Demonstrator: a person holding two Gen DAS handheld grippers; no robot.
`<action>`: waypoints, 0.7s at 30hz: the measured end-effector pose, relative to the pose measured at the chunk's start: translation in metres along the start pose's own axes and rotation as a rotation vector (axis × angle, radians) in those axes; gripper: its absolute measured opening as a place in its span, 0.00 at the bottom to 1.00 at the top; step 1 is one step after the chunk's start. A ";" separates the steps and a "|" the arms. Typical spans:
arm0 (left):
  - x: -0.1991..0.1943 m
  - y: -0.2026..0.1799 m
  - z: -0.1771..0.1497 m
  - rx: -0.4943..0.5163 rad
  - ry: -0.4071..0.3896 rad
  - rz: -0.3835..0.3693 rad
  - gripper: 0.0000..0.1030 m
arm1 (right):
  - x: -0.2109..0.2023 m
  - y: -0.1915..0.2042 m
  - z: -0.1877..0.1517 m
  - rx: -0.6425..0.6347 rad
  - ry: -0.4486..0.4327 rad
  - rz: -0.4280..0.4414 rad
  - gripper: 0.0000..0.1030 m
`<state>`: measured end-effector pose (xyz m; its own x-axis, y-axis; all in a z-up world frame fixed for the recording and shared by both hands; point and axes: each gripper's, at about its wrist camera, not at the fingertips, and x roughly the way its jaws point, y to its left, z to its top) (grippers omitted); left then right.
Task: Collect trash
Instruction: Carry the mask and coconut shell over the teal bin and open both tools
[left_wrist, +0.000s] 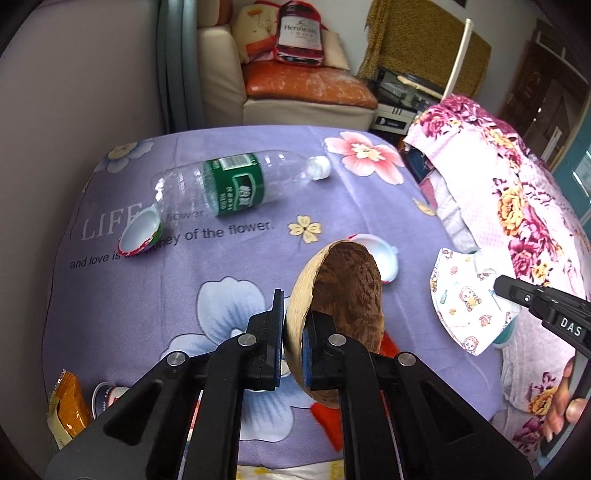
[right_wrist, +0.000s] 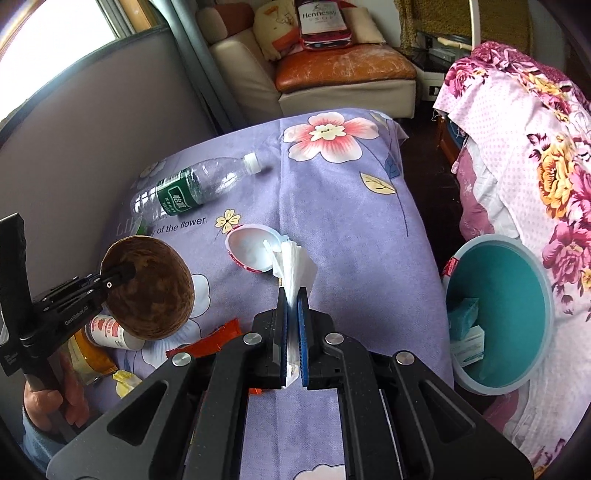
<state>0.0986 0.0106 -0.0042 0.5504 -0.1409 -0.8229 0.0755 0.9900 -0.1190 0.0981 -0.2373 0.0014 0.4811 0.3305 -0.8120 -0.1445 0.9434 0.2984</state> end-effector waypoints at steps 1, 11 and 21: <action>-0.001 -0.005 0.001 0.008 -0.001 -0.006 0.08 | -0.004 -0.006 0.001 0.009 -0.009 -0.001 0.05; -0.005 -0.061 0.015 0.083 -0.006 -0.060 0.08 | -0.039 -0.060 0.002 0.085 -0.076 -0.020 0.05; 0.005 -0.152 0.023 0.233 0.006 -0.123 0.08 | -0.070 -0.134 -0.007 0.186 -0.134 -0.072 0.05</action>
<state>0.1093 -0.1409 0.0225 0.5201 -0.2593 -0.8138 0.3310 0.9395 -0.0879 0.0777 -0.3864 0.0147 0.5964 0.2443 -0.7646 0.0499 0.9394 0.3391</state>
